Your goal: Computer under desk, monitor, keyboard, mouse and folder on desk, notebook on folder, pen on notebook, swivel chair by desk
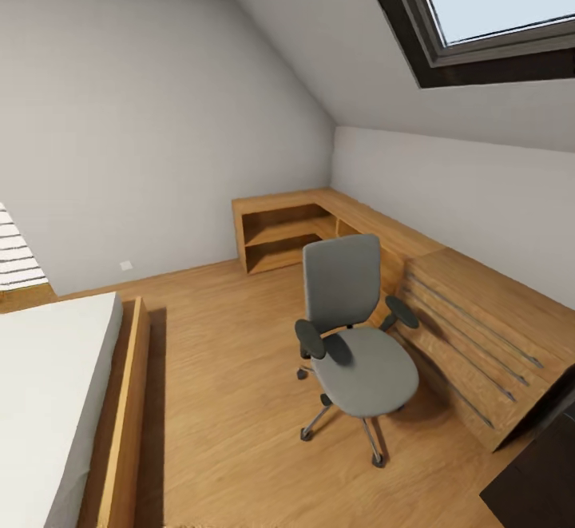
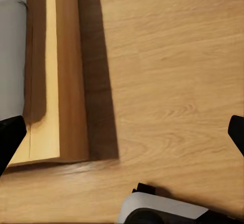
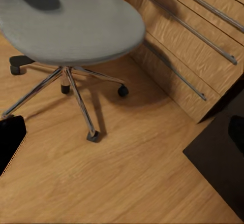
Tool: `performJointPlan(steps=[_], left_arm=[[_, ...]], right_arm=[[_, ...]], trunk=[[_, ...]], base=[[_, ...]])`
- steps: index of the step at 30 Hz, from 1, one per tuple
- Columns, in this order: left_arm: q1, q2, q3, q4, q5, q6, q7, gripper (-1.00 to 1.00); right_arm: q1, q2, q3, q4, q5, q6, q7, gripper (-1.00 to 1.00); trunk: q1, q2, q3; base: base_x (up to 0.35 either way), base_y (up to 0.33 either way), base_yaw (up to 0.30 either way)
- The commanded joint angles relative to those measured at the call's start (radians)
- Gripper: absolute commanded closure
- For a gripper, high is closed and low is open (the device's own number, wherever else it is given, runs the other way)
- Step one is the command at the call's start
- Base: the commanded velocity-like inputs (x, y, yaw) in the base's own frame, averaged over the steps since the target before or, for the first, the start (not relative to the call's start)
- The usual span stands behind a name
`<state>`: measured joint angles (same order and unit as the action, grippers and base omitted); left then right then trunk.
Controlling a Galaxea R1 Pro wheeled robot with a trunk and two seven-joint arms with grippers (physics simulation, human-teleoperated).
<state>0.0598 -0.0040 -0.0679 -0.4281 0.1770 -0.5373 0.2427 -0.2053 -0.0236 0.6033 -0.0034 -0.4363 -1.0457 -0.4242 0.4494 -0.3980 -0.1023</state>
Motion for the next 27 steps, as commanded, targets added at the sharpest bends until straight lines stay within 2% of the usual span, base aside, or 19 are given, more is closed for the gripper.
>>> performJointPlan(steps=[1,10,21,27], left_arm=[[0.000,0.001,-0.007,0.005,0.008,-0.013,0.005,-1.00],[0.000,0.000,-0.008,0.025,0.006,-0.087,0.004,-1.00],[0.000,-0.003,-0.006,0.027,0.006,-0.104,0.006,-1.00],[0.000,-0.008,-0.006,0.028,0.005,-0.105,0.006,-1.00]], right_arm=[[0.000,0.001,0.009,0.000,-0.004,-0.001,-0.005,-1.00],[0.000,0.003,0.010,0.001,-0.003,-0.001,-0.003,-1.00],[0.000,0.003,0.010,0.002,-0.004,-0.001,0.001,-1.00],[0.000,0.000,0.009,0.002,-0.005,-0.001,0.039,-1.00]], trunk=[[0.001,-0.002,-0.003],[0.001,-0.002,-0.008],[0.001,-0.002,-0.017],[0.001,-0.002,-0.022]], base=[[0.000,0.000,0.245],[0.000,0.000,0.246],[0.000,0.000,0.245],[0.000,0.000,0.233]])
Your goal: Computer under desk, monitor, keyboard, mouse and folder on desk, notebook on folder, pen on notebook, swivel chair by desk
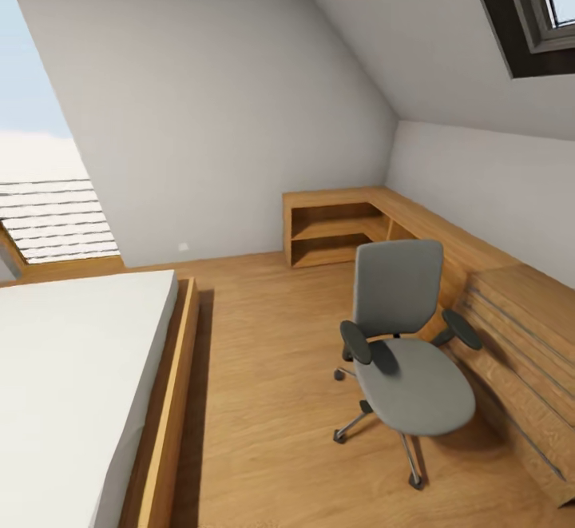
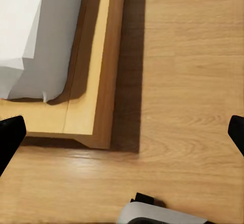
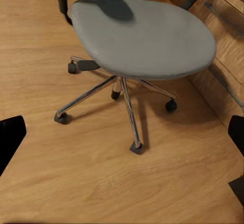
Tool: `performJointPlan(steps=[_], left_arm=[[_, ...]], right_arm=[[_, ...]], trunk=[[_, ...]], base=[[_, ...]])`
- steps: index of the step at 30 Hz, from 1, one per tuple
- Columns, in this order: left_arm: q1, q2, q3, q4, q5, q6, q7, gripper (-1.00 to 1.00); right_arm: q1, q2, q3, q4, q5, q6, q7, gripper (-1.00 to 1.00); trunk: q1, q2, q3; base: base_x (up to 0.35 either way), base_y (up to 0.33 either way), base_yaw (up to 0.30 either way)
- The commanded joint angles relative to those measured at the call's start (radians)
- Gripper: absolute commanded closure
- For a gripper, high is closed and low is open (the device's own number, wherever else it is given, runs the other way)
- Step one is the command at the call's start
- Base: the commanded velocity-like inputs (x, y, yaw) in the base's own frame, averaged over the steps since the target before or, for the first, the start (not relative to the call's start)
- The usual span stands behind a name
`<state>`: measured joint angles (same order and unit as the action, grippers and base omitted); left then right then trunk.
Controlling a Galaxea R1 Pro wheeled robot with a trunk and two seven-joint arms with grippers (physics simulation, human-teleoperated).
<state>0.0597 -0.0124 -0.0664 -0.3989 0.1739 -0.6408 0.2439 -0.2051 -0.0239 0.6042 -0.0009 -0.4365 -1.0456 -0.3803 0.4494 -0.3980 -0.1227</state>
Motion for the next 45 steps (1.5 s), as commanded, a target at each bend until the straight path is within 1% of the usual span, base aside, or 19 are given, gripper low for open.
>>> performJointPlan(steps=[1,9,25,34,39,45], left_arm=[[0.000,0.001,-0.007,-0.002,0.008,-0.002,0.004,-1.00],[0.000,0.000,-0.008,-0.001,0.005,-0.002,0.003,-1.00],[0.000,0.000,-0.010,0.000,0.004,-0.002,0.003,-1.00],[0.000,0.000,-0.010,0.000,0.004,-0.002,0.003,-1.00],[0.000,0.000,-0.010,0.000,0.004,-0.001,0.003,-1.00],[0.000,0.000,-0.010,0.000,0.004,-0.002,0.003,-1.00]], right_arm=[[0.000,0.000,0.008,0.000,-0.004,-0.002,0.001,-1.00],[0.000,0.001,0.008,0.000,-0.005,0.009,0.024,-1.00],[0.000,-0.001,0.008,0.000,-0.005,0.015,0.029,-1.00],[0.000,-0.001,0.007,0.001,-0.005,0.015,0.029,-1.00],[0.000,-0.001,0.006,0.001,-0.005,0.015,0.029,-1.00],[0.000,-0.001,0.006,0.001,-0.005,0.015,0.029,-1.00]], trunk=[[0.001,-0.002,-0.003],[0.001,-0.002,-0.011],[0.001,-0.002,-0.028],[0.001,-0.002,-0.038],[0.001,-0.002,-0.040],[0.001,-0.002,-0.040]], base=[[0.000,0.000,0.230],[0.000,0.000,0.229],[0.060,0.000,0.205],[0.229,0.000,0.176],[0.295,0.000,0.065],[0.122,0.000,0.016]])
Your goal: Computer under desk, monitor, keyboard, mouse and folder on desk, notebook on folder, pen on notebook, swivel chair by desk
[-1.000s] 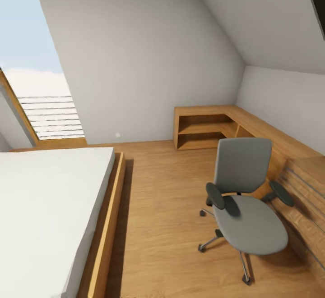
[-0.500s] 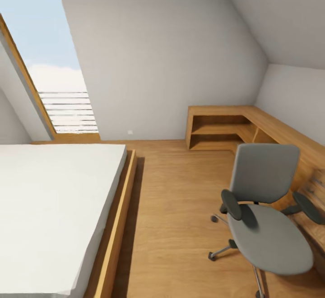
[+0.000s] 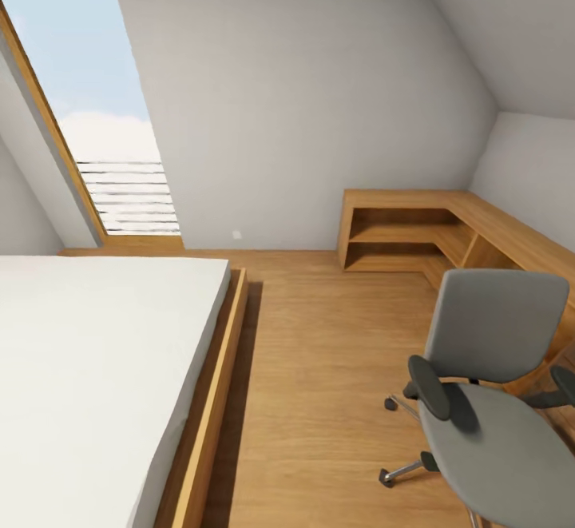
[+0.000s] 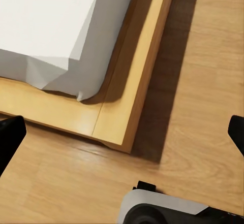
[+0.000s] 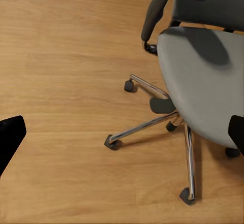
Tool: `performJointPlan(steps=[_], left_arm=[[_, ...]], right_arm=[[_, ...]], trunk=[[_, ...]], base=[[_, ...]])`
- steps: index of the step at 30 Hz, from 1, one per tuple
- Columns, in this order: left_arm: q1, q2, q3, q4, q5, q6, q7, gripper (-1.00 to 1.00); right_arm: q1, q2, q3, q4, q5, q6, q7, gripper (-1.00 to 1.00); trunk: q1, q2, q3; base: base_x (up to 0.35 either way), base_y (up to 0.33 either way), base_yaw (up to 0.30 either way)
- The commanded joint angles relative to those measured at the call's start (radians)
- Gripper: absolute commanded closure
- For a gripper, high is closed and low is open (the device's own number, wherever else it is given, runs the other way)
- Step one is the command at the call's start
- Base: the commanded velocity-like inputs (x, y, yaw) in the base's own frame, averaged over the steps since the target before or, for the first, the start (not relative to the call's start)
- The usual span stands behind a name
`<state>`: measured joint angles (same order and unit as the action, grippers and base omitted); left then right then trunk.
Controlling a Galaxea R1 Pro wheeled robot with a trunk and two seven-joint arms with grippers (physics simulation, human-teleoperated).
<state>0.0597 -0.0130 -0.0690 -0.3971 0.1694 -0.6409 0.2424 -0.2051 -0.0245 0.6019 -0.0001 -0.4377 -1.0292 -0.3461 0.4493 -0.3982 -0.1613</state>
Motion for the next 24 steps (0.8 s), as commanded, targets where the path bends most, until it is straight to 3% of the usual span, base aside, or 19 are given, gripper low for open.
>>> performJointPlan(steps=[1,10,24], left_arm=[[0.000,0.001,-0.007,-0.002,0.009,-0.002,0.005,-1.00],[0.000,0.000,-0.008,-0.002,0.009,-0.002,0.005,-1.00],[0.000,-0.001,-0.008,-0.002,0.009,-0.001,0.005,-1.00]], right_arm=[[0.000,0.000,0.009,0.000,-0.004,-0.002,-0.005,-1.00],[0.000,-0.001,0.009,0.000,-0.004,-0.002,-0.004,-1.00],[0.000,-0.002,0.009,0.000,-0.004,-0.002,-0.005,-1.00]], trunk=[[0.001,-0.002,-0.002],[0.001,-0.002,-0.002],[0.001,-0.002,-0.002]], base=[[0.052,0.000,0.007],[0.044,0.000,0.002],[0.248,-0.040,0.000]])
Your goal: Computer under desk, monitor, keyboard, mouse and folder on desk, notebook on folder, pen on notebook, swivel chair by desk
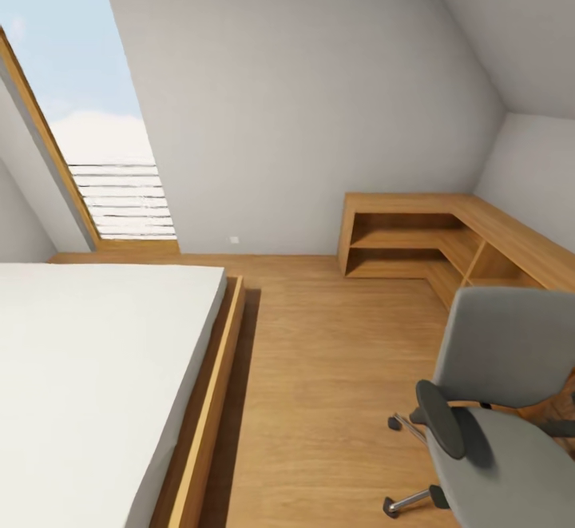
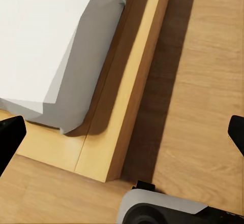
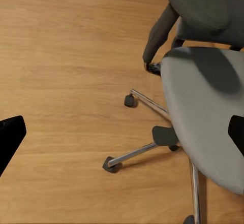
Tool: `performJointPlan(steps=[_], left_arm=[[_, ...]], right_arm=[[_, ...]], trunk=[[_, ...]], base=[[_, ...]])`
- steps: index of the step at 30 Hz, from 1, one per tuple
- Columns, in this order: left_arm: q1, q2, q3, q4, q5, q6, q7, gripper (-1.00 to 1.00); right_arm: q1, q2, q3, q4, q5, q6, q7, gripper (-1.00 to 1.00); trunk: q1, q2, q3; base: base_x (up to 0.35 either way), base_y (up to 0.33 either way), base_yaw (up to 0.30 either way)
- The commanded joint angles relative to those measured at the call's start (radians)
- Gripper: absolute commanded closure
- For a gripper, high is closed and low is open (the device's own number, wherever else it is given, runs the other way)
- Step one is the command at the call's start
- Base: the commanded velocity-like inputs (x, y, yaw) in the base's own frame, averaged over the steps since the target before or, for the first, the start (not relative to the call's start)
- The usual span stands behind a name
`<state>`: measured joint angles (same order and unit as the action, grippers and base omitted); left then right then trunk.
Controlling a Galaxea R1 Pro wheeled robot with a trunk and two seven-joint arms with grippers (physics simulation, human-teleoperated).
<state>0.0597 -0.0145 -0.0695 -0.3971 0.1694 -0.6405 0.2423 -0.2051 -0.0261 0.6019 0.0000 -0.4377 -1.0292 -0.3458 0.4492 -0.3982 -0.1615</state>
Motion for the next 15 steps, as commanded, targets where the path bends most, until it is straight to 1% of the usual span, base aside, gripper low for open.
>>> performJointPlan(steps=[1,8,11,15], left_arm=[[0.000,0.001,-0.007,-0.002,0.009,-0.002,0.005,-1.00],[0.000,0.002,-0.008,-0.002,0.008,-0.002,0.005,-1.00],[0.000,0.002,-0.007,-0.002,0.007,-0.002,0.005,-1.00],[0.000,0.002,-0.007,-0.002,0.007,-0.002,0.005,-1.00]], right_arm=[[0.000,0.000,0.009,0.000,-0.004,-0.002,-0.005,-1.00],[0.000,0.000,0.009,0.000,-0.004,-0.002,-0.005,-1.00],[0.000,0.000,0.009,0.000,-0.004,-0.002,-0.005,-1.00],[0.000,0.000,0.009,0.000,-0.004,-0.002,-0.006,-1.00]], trunk=[[0.001,-0.002,-0.002],[0.001,-0.002,-0.002],[0.001,-0.002,-0.002],[0.001,-0.002,-0.002]], base=[[0.125,-0.040,0.000],[0.067,-0.027,0.000],[0.165,-0.135,0.000],[0.086,-0.071,0.000]])
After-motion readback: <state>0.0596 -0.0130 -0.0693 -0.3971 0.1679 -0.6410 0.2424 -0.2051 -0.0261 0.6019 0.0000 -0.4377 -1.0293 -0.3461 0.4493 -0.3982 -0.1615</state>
